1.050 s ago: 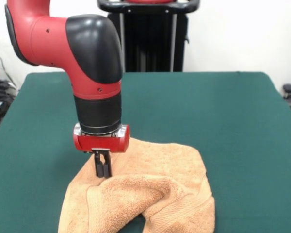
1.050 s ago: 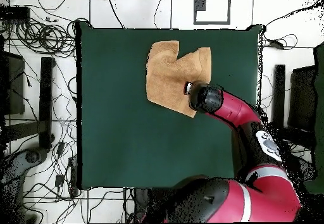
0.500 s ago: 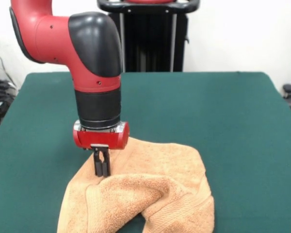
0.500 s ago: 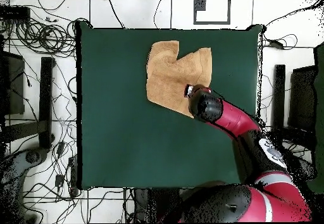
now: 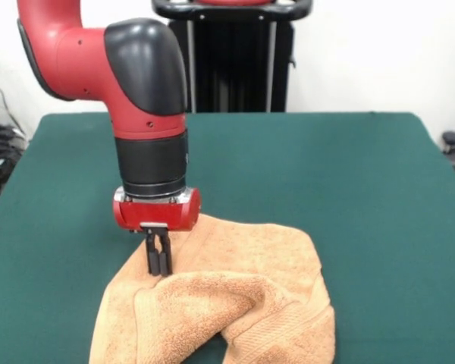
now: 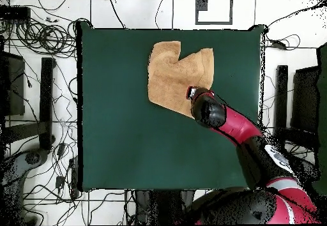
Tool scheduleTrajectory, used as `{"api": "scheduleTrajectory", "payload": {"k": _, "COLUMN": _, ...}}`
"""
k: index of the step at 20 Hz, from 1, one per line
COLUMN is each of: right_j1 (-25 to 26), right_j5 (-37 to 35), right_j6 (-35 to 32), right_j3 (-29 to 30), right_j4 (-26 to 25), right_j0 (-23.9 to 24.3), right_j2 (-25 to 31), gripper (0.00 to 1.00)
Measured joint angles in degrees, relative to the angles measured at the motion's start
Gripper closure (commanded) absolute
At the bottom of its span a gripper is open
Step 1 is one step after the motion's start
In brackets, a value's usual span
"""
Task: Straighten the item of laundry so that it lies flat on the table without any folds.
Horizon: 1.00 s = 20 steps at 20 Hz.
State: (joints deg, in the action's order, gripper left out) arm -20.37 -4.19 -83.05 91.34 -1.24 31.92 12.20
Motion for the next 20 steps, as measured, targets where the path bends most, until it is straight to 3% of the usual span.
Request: {"api": "scheduleTrajectory", "payload": {"k": 20, "right_j1": -0.26, "right_j5": 0.06, "right_j6": 0.00, "right_j3": 1.77, "right_j4": 1.10, "right_j0": 1.87, "right_j2": 1.57, "gripper": 1.00}}
